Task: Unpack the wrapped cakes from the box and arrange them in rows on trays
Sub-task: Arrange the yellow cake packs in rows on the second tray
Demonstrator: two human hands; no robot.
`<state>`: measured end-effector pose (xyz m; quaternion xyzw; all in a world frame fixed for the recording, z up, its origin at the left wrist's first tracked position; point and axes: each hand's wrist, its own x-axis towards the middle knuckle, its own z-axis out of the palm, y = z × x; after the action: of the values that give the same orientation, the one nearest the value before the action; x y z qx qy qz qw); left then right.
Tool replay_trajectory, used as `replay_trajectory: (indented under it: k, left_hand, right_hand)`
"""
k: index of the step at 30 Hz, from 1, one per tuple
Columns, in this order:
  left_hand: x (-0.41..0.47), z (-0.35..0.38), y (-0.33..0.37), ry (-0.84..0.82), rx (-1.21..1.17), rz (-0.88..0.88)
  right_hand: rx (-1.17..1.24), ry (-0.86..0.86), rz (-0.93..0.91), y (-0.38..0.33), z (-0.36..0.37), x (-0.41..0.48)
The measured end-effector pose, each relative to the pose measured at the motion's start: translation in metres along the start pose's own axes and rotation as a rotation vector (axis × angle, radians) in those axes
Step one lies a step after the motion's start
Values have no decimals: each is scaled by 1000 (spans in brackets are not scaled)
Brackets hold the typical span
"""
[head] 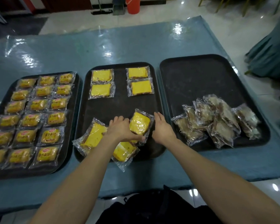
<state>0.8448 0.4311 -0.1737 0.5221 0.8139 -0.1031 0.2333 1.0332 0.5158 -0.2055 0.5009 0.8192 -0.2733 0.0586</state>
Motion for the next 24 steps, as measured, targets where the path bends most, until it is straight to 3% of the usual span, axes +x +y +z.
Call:
replay_trajectory:
  k: [4,7,12,17,24]
  left_hand:
    - [8,16,16,18,26,55]
    - [22,14,10,106,32,107]
    - [49,-15,-22,221,-247,-23]
    - [59,-11,-19,49,-339,73]
    - [81,7,-14,208,-344,48]
  right_hand:
    - [-51,-66,-26,0,-2,19]
    - [-42,-1,2,6,-3,30]
    - [25,106,42,13,-5,45]
    - [0,107,34,7,0,55]
    - [-51,197,37,2,-1,74]
